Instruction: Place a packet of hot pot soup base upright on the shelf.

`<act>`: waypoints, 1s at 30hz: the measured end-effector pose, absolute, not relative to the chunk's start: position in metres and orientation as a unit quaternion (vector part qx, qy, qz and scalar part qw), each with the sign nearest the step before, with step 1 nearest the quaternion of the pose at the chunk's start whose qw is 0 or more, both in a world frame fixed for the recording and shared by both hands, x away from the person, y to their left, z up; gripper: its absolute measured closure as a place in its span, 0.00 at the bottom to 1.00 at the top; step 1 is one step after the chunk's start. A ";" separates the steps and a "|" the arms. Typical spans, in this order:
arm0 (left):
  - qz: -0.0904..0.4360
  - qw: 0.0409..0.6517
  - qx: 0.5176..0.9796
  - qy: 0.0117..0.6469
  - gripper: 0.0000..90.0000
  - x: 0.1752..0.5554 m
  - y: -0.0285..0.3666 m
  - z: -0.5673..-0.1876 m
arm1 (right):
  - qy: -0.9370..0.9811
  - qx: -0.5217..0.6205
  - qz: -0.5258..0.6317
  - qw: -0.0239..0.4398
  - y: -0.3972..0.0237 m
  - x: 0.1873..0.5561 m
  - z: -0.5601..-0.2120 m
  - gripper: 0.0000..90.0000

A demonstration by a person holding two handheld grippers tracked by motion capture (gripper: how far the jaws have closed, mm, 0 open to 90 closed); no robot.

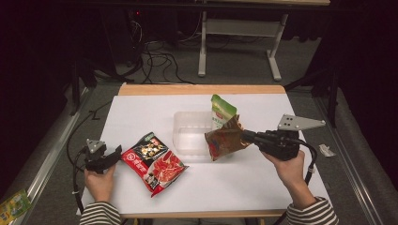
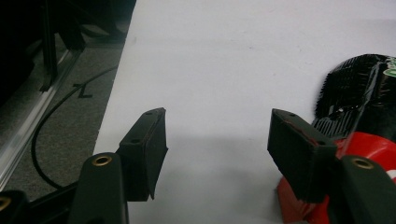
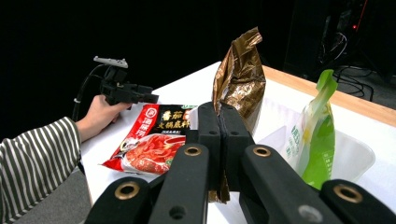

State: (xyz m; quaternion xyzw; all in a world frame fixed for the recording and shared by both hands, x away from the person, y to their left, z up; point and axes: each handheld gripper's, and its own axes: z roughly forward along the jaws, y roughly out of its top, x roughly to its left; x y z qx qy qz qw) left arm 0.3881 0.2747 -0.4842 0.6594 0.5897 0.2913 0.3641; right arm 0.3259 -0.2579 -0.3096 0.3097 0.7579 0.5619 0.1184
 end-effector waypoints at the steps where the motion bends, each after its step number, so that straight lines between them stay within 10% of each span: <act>1: 0.291 0.364 0.659 0.590 0.42 0.388 0.275 -0.484 | 0.758 0.308 0.562 0.119 -0.258 0.327 -0.309 1.00; 30: 0.290 0.365 0.659 0.590 0.42 0.388 0.275 -0.484 | 0.743 0.361 0.554 0.104 -0.250 0.372 -0.306 1.00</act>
